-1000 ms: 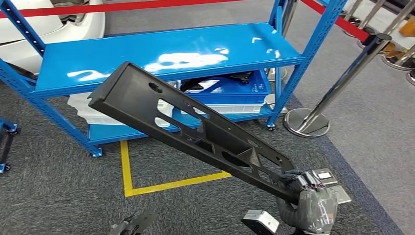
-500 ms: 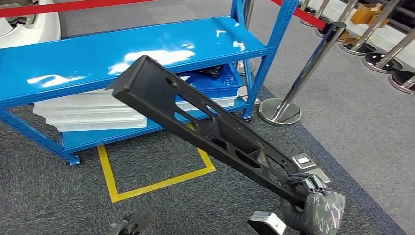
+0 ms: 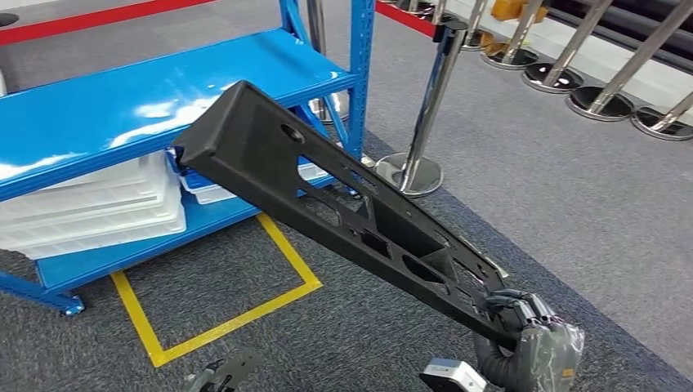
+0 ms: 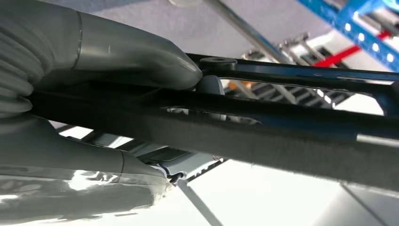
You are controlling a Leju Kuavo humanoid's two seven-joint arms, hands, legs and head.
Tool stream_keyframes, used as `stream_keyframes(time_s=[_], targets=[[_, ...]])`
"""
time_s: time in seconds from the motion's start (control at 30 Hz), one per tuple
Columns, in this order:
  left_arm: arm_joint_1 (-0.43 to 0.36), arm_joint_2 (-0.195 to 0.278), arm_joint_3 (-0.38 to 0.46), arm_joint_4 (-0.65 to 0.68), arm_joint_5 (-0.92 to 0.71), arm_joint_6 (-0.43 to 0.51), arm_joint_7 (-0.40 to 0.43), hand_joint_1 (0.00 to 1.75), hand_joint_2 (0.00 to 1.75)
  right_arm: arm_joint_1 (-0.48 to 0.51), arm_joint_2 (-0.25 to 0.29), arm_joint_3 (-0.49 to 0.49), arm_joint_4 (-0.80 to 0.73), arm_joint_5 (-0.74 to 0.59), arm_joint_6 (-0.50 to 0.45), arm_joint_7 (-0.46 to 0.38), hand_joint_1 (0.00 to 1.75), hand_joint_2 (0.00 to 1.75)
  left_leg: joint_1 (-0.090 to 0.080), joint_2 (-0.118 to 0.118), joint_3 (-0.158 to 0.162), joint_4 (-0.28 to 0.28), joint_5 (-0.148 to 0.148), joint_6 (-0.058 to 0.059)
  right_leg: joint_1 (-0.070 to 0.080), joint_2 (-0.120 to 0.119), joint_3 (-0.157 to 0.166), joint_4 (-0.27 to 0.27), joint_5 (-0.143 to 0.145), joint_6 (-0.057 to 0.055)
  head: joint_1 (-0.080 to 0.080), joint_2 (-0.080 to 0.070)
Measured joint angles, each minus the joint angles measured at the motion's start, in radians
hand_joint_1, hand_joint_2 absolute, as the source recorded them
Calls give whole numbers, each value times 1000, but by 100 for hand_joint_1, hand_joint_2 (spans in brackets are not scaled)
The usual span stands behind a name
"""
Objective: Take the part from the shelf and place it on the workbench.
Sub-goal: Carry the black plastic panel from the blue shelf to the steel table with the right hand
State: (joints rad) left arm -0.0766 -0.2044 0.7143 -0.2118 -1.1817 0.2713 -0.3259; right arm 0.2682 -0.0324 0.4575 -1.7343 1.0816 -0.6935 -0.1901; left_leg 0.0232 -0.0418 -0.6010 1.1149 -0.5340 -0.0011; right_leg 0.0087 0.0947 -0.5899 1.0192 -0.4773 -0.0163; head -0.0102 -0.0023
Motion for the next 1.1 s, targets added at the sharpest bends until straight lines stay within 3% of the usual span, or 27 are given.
stream_keyframes(time_s=[0.07, 0.13, 0.17, 0.23, 0.3, 0.37, 0.4, 0.43, 0.5, 0.57, 0.63, 0.7, 0.73, 0.8, 0.87, 0.9, 0.93, 1.0, 1.03, 1.1], targets=[[0, 0, 1, 0, 0, 1, 0, 0, 175, 10, 22, -18, -8, -5, -1, -33, 175, 175, 2, -34, 23, -61, 16, 4, -3, 24, -11, 10, -1, 9, 0, 0], [-1, 0, 2, 0, 1, 1, 0, 0, 175, 23, 39, -35, -16, -8, -1, -48, 175, 175, 1, -22, 26, -68, 13, 9, -7, 46, -20, 12, 1, 19, -1, 0], [-2, 0, 3, 0, 1, 2, 0, 0, 175, 30, 45, -42, -20, -8, -2, -52, 175, 175, 2, -12, 28, -72, 15, 13, -7, 44, -23, 15, -2, 24, 0, 0], [-4, -1, 3, 0, 1, 2, 0, 0, 175, 38, 55, -56, -27, -8, -2, -61, 175, 175, 7, 13, 35, -79, 17, 21, -6, -3, -46, 68, -35, 37, 6, 0], [-2, 0, 4, 0, 1, 2, 0, 0, 175, 43, 65, -68, -32, -10, -2, -77, 175, 175, 7, 41, 41, -80, 14, 25, -10, -65, -107, 193, -94, 51, 11, 0], [3, 0, 6, 0, 2, 3, 0, 0, 175, 53, 78, -82, -33, -16, -2, -98, 175, 175, 7, 68, 44, -80, 10, 24, -20, -87, -158, 289, -120, 60, 11, 0], [4, 1, 8, 0, 2, 3, 0, 0, 175, 59, 85, -89, -34, -19, -2, -108, 175, 175, 7, 80, 46, -80, 7, 22, -24, -91, -156, 284, -106, 63, 11, 0], [4, 0, 9, 0, 2, 3, 0, 0, 175, 64, 92, -97, -34, -23, -2, -117, 175, 175, 7, 91, 49, -80, 4, 18, -26, -98, -133, 238, -75, 64, 11, 0], [4, 0, 12, 0, 1, 3, 0, 0, 175, 69, 104, -109, -38, -29, -2, -129, 175, 175, 6, 110, 59, -81, -4, 8, -22, -134, -60, 96, -13, 61, 11, 0], [5, 0, 14, 0, 1, 4, 0, 0, 175, 71, 115, -118, -43, -36, -2, -139, 175, 175, 3, 126, 66, -82, -11, -3, -13, -158, -23, 20, 6, 49, 10, 0], [5, -1, 15, 0, 1, 4, 0, 0, 175, 78, 125, -125, -45, -44, -3, -150, 175, 175, 3, 142, 73, -88, -14, -14, -6, -143, -26, 15, 2, 34, 9, 0], [5, -2, 16, 0, 1, 4, 1, 0, 175, 86, 137, -133, -48, -53, -3, -160, 175, 175, 8, 132, 75, -79, -30, -23, -7, -123, -22, 6, 5, 18, 8, 0], [5, -2, 16, 0, 1, 4, 1, 0, 175, 87, 143, -136, -50, -57, -3, -164, 175, 175, 8, 113, 64, -49, -52, -23, -9, -112, -18, 1, 7, 10, 7, 0], [9, -2, 18, 0, 1, 5, 1, 0, 175, 87, 153, -141, -51, -64, -4, -174, 175, 175, 5, 69, 7, 71, -112, -18, -8, -90, -13, -2, 6, -2, 5, 0], [16, -2, 20, 0, 1, 5, 3, 0, 175, 90, 160, -145, -50, -71, -4, -180, 175, 175, -1, 54, -56, 182, -142, -14, -3, -61, -9, -2, 3, -8, 4, 0], [18, -2, 21, 0, 0, 5, 4, 0, 175, 92, 163, -147, -50, -73, -4, -182, 175, 175, -4, 51, -68, 191, -128, -10, -1, -44, -6, -1, 2, -10, 4, 0], [19, -2, 22, 0, 0, 4, 6, 0, 175, 95, 166, -150, -49, -76, -4, -185, 175, 175, -5, 48, -60, 159, -95, -6, 1, -28, -2, -1, 0, -10, 4, 0], [18, -1, 23, 0, 0, 4, 8, 0, 175, 100, 171, -154, -49, -84, -4, -192, 175, 175, -6, 14, -15, 32, -15, 3, 3, 2, 5, 2, -5, -8, 4, 0], [17, -1, 24, 0, -1, 5, 9, 0, 175, 102, 173, -156, -49, -88, -4, -194, 175, 175, -4, -6, 7, -23, 9, 6, 4, 15, 6, 5, -7, -5, 5, 0], [17, -1, 24, 0, -1, 5, 10, 0, 175, 106, 177, -160, -49, -95, -4, -197, 175, 175, -4, -31, 26, -68, 16, 9, 1, 37, 0, 8, -9, 4, 5, 0]])
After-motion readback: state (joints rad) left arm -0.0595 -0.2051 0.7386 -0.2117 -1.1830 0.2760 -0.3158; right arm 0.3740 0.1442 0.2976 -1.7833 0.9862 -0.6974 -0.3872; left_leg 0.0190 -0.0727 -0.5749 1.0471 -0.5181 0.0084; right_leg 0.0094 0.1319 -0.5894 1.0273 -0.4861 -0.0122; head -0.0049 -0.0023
